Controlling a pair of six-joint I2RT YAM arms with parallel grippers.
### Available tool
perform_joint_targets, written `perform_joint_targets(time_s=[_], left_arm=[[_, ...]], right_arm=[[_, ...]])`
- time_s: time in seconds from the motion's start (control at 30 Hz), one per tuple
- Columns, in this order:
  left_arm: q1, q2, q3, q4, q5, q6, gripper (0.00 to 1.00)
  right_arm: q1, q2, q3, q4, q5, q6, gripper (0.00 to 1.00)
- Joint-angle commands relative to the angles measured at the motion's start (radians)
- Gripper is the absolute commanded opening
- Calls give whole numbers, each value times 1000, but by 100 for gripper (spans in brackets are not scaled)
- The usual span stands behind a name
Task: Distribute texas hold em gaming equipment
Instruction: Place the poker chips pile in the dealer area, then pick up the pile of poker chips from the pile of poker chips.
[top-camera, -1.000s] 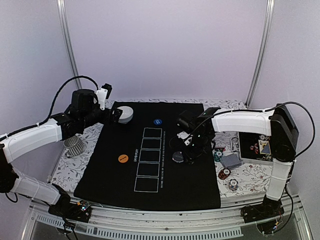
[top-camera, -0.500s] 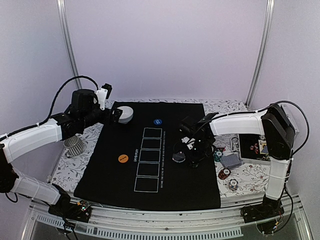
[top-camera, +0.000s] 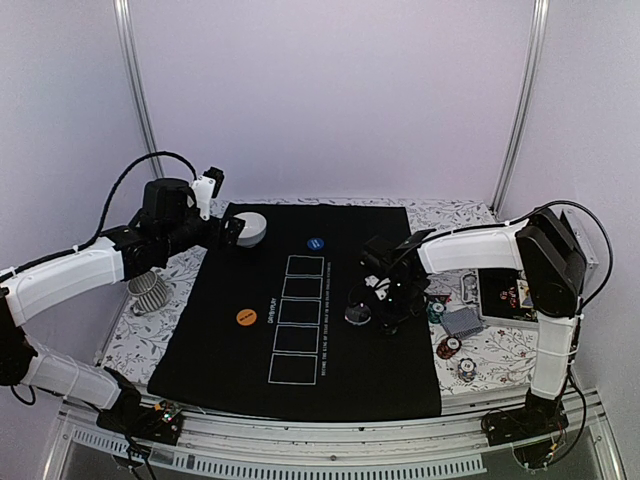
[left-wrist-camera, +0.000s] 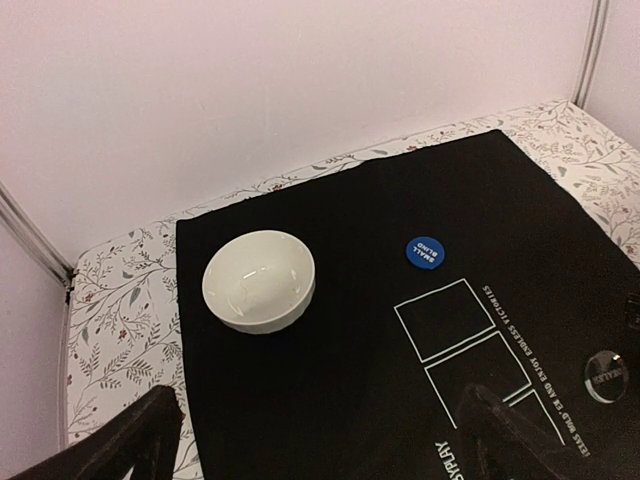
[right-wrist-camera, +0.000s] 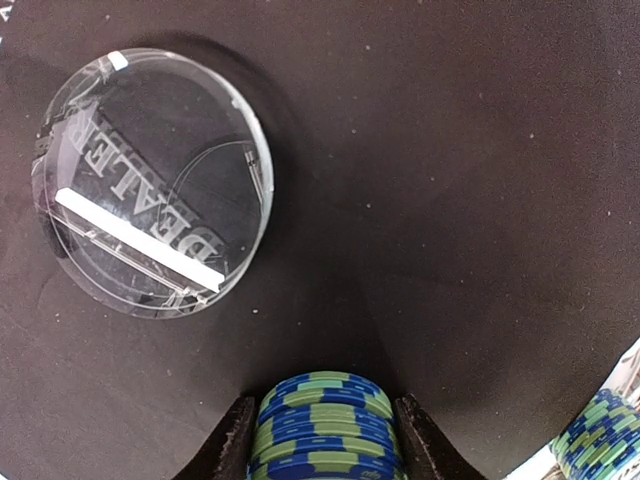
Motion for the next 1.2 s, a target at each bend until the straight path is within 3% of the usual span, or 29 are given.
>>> perform_joint_targets(time_s=[0.0,0.33,0.47,0.63,0.83,0.93,1.0,1.07,1.17], left_arm=[[-9,5,-13,28,-5,12,98],[-10,4,-13,28,-7,13,98],[-10,4,-13,28,-7,13,98],[-9,0,-13,28,-7,15,98],[-10,-5,-14,28,-7,14,98],[-9,-4,-16,30,-8,16,98],[-9,-2,-16,30,-7,16,98],[-9,0,-16,30,-7,16,98],[-9,3,-16,30,-9,16,98]], right_arm=[[2,17,-21,-14,55,21,48],[1,-15,29,-54,41,14,75],[1,-78,86,-61,-7,-9,100],[-52,-207,136,-69,-49,-34,99],[-225,-290,68,-125,-9,-26,99],[-276,-302,11,-116,-19,-56,73],[-301,-306,-17,-98,-35,-67,75],[-317,-293,-38,-82,-68,-74,83],[-321,-248,-51,-72,-69,-89,84]])
